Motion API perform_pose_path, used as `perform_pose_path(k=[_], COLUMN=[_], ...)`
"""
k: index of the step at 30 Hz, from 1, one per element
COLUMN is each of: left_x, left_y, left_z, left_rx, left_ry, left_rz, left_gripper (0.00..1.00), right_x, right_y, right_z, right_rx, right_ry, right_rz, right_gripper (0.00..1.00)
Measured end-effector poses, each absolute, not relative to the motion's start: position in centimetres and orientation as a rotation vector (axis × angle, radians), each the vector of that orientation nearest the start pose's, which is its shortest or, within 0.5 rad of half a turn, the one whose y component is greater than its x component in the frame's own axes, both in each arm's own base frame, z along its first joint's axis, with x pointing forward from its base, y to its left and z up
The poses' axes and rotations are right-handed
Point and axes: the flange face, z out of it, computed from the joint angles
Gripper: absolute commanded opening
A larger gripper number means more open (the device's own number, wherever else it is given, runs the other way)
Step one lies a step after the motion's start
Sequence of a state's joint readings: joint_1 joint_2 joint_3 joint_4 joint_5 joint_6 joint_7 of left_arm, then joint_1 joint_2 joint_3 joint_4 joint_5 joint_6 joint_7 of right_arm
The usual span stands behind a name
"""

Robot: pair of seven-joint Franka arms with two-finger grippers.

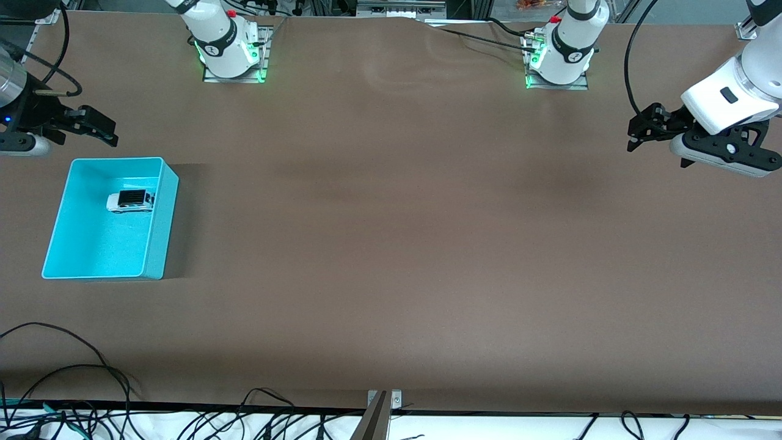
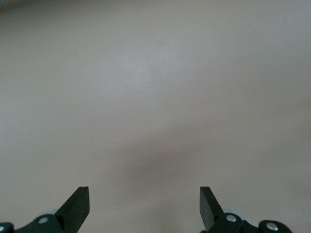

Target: Wind and store white jeep toy

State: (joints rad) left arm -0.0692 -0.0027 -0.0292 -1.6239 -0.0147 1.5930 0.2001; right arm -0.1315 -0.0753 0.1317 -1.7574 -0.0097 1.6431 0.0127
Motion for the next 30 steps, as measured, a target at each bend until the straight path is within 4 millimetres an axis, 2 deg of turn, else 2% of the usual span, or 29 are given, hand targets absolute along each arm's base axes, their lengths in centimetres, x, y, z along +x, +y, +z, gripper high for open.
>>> perform_pose_path(k=[12, 21, 30], left_x=[55.2, 55.7, 55.8], left_y=[-5.6, -3.2, -3.1], left_z=[60.3, 59.9, 59.8], left_rx=[-3.122, -3.133, -3.133], left_ry=[0.468, 0.400, 0.399], left_rz=[0.040, 0.036, 0.035], left_gripper=[1.00, 1.00, 1.00], right_x=[54.6, 55.5, 55.8], right_y=[0.2, -0.1, -0.4], right_z=[57.3, 57.0, 56.6], right_rx=[-3.107, -3.124, -3.139], right_ry=[0.065, 0.060, 0.061], right_rz=[0.048, 0.047, 0.058], right_gripper=[1.00, 1.00, 1.00])
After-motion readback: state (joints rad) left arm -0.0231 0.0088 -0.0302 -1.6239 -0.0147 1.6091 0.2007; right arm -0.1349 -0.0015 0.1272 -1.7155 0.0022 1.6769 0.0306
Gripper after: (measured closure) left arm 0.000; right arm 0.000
